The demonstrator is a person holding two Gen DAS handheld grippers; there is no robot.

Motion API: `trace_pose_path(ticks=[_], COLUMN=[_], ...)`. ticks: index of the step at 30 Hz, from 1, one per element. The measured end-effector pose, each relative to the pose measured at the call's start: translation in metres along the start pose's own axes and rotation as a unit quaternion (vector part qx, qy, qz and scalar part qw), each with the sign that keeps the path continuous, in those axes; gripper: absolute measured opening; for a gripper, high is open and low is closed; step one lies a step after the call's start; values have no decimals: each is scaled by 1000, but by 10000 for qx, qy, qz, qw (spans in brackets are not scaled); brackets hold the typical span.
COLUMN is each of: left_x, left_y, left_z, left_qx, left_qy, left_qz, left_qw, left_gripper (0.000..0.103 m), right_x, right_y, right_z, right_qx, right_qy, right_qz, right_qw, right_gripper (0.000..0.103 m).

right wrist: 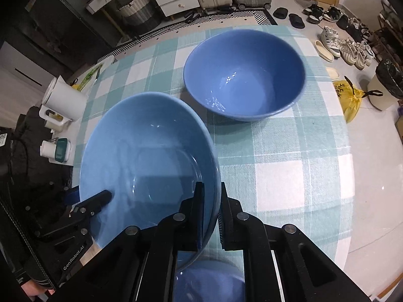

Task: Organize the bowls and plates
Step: 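Lower the blue bowl into the other blue bowl and open both grippers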

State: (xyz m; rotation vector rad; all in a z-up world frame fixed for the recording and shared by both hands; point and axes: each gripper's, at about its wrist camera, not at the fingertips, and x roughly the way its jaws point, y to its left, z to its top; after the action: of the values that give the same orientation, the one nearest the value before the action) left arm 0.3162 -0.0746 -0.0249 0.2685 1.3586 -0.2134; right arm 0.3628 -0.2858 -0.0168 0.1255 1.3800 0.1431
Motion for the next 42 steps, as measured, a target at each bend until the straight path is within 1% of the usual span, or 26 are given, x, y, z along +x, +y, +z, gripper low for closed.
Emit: trace_pose_path(ticks=[7, 12, 16, 20, 24, 29, 32, 35, 39, 42], left_x=[-28, -45, -45, -46, -40, -29, -25, -21, -11, -1], left_y=[-20, -36, -49, -65, -74, -90, -96, -102, -112, -113], left_z=[-17, -37, -56, -75, -91, -107, -110, -112, -118, -123], left_qx=[146, 187, 131, 211, 222, 367, 412, 498, 712, 764], left_qy=[-80, -188, -186, -210, -201, -113, -100, -121, -164, -73], left_qz=[-39, -71, -128, -131, -189, -190, -203, -79, 278, 309], left_qw=[9999, 9996, 9997, 9995, 9994, 9991, 9989, 9987, 9969, 9966], left_gripper=[18, 19, 20, 20, 21, 22, 22, 23, 27, 29], right_x=[-38, -67, -80, -88, -88, -77, -72, -68, -62, -54], right_y=[-2, -5, -4, -10, -16, -23, -30, -33, -35, -36], right_z=[-23, -51, -79, -106, -129, -154, -160, -164, -166, -170], right_qx=[7, 18, -14, 79, 106, 42, 19, 59, 65, 40], right_qy=[-161, -296, -386, -381, -365, -287, -281, -239, -209, -173], right_qz=[-119, -168, -361, -433, -445, -518, -499, -511, -480, -468], right_qw=[9998, 9994, 9986, 9983, 9983, 9982, 9984, 9984, 9986, 9987], right_gripper=[9, 9, 9, 9, 9, 10, 10, 10, 10, 10])
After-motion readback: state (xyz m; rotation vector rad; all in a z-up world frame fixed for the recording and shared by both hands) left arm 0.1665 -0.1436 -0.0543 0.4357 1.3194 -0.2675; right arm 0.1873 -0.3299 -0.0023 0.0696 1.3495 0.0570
